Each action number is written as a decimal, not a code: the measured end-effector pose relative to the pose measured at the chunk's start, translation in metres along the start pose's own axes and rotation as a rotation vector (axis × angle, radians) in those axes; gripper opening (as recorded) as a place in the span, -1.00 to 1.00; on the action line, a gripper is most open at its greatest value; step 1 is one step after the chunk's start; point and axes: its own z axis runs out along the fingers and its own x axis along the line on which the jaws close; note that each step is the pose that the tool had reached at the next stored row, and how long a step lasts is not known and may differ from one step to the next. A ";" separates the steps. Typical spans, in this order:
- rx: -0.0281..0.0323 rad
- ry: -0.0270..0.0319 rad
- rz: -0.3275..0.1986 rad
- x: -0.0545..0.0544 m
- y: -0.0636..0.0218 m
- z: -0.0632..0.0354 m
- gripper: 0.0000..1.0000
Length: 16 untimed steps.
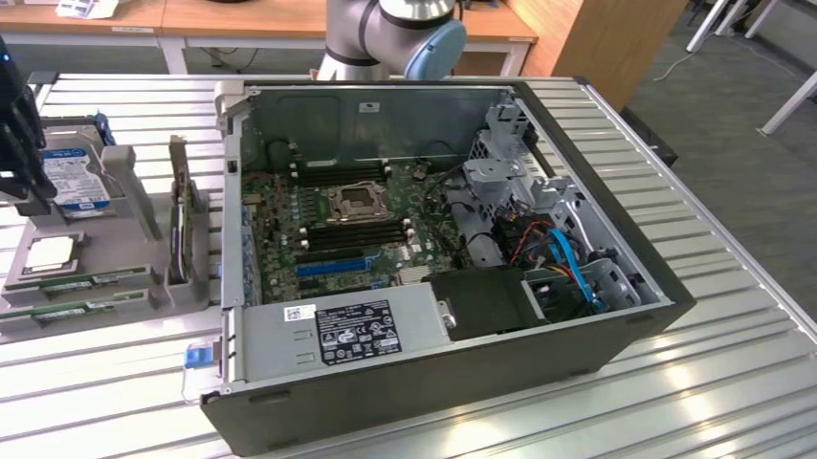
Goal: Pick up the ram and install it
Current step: 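Pick up the ram and move it above insertion slot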
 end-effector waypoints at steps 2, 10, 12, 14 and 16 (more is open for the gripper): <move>0.0000 0.0000 0.000 0.000 -0.0001 0.0030 -0.41; 0.0000 0.0000 0.000 0.000 -0.0005 0.0138 -0.41; 0.0000 0.0000 0.000 0.000 -0.0006 0.0162 -0.41; 0.0001 0.0000 0.000 0.000 -0.0007 0.0185 -0.41; 0.0001 -0.0001 0.000 0.000 -0.0008 0.0206 -0.41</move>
